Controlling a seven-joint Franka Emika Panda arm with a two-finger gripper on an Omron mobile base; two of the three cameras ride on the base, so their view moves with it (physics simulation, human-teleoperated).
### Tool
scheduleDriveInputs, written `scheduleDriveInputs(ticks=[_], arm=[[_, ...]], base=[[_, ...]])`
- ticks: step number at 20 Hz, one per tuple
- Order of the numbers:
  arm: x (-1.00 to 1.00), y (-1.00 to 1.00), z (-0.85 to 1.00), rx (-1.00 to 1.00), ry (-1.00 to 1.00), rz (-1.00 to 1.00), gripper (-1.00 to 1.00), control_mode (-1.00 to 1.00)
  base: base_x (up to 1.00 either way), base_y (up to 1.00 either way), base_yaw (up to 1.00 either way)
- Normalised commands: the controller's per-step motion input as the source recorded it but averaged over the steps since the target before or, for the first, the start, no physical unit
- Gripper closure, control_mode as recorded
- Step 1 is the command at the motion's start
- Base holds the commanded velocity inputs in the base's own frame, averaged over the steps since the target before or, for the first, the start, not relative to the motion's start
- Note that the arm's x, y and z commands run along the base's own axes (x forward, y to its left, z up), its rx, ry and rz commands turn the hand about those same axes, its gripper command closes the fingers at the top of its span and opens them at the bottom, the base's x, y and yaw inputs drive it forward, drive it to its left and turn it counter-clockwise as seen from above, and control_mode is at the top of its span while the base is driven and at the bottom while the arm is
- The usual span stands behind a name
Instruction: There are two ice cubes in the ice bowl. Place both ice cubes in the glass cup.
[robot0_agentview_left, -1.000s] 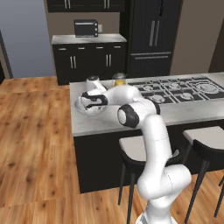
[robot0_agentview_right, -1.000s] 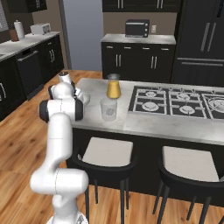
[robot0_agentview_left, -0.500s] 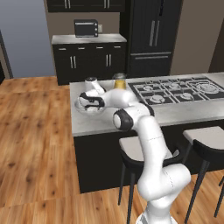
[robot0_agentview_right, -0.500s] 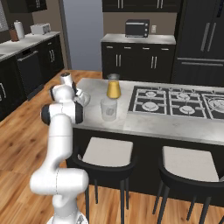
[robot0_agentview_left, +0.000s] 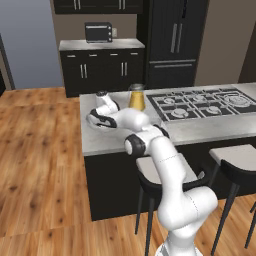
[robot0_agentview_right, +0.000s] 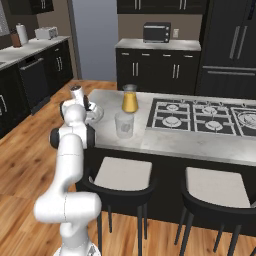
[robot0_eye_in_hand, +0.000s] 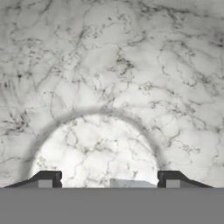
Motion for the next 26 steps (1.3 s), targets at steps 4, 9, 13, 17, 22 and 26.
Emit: scheduleDriveInputs(ticks=[4,9,13,17,22,26], arm=[[-0.08,-0.08,-0.13,0.00,0.09,0.00,1.00,-1.00],[-0.91,-0.23,-0.12,0.03,0.08,-0.01,1.00,-1.00],[-0.67,-0.32,0.73,0.09,-0.20,-0.02,1.00,-1.00],[-0.35,-0.21,1.00,0.02,-0.34,-0.02,1.00,-1.00],[-0.93,-0.81,0.44,0.06,-0.18,0.00,1.00,-1.00],[-1.00,-1.00,0.19,0.21,-0.06,-0.01,1.00,-1.00]], base=[[0.00,0.00,0.00],[0.00,0.00,0.00],[0.00,0.00,0.00],[0.00,0.00,0.00],[0.00,0.00,0.00],[0.00,0.00,0.00]])
